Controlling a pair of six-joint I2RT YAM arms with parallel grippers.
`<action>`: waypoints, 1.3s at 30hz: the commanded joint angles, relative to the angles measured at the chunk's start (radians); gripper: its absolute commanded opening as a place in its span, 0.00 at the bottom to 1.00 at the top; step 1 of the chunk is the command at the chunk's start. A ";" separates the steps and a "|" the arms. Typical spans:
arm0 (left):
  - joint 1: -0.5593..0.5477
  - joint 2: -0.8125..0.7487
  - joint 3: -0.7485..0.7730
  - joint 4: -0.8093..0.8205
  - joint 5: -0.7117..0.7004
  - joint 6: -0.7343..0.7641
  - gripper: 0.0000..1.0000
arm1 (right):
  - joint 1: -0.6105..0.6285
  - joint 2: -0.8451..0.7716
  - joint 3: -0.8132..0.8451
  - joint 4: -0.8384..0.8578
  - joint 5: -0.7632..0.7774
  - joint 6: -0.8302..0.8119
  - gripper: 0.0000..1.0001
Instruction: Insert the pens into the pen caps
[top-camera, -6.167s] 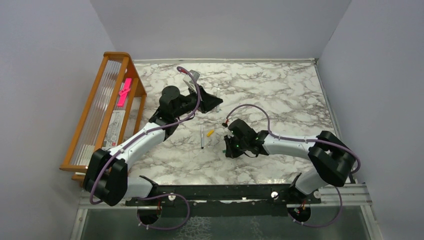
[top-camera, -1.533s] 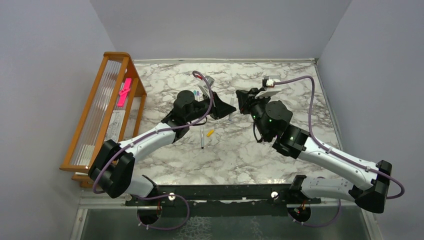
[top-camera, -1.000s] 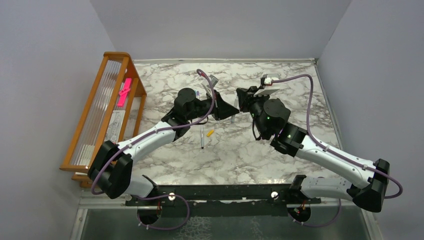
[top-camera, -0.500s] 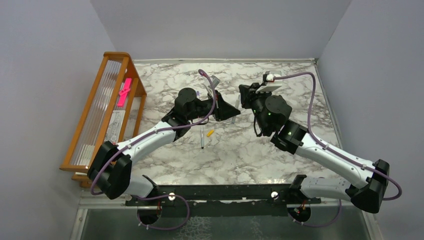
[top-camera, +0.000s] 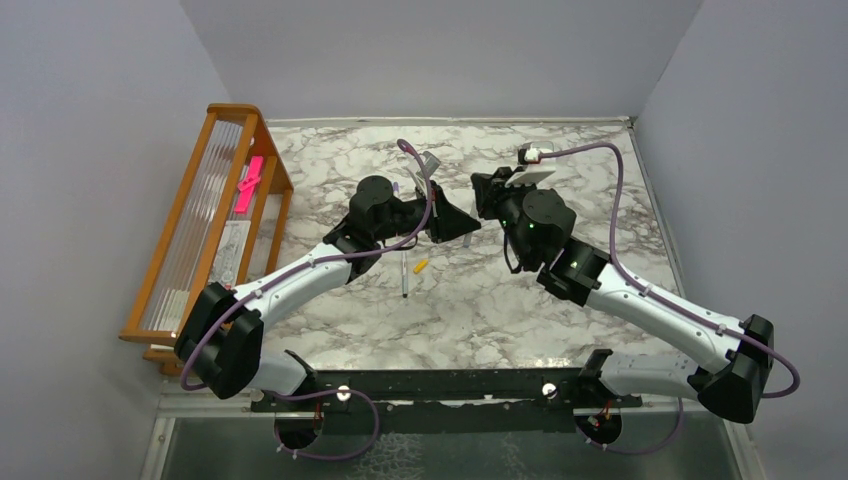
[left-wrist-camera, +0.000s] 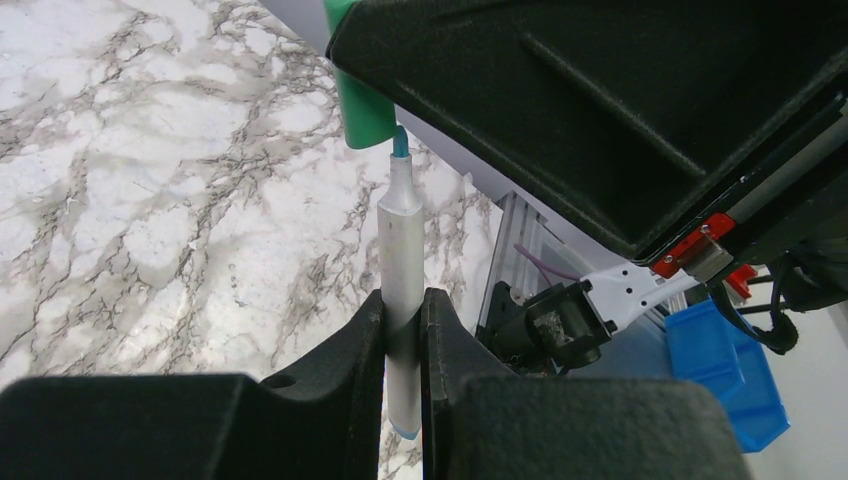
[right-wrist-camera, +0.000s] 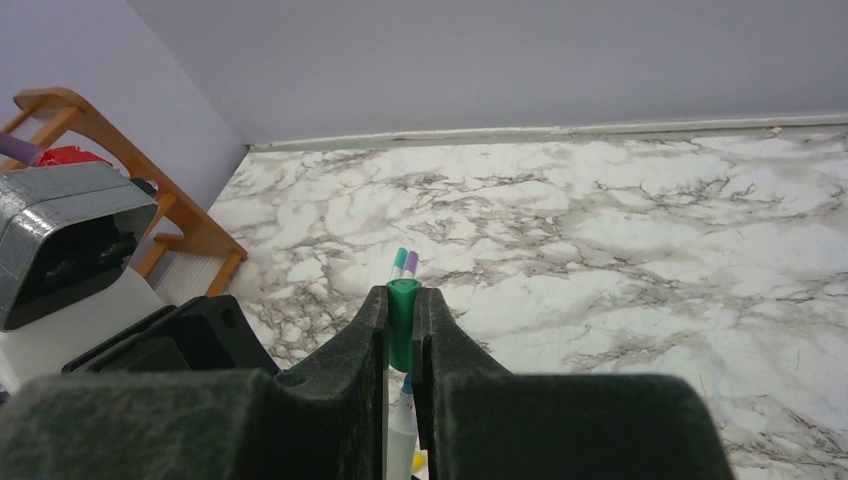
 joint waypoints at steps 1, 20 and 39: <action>-0.003 -0.028 0.021 0.003 0.000 0.019 0.00 | -0.010 -0.005 0.029 -0.006 -0.017 0.015 0.01; -0.003 -0.010 0.021 0.003 0.003 0.019 0.00 | -0.027 -0.041 0.021 0.002 -0.016 0.009 0.01; -0.003 -0.001 0.022 0.005 -0.013 0.013 0.00 | -0.027 -0.042 -0.023 -0.013 -0.064 0.042 0.01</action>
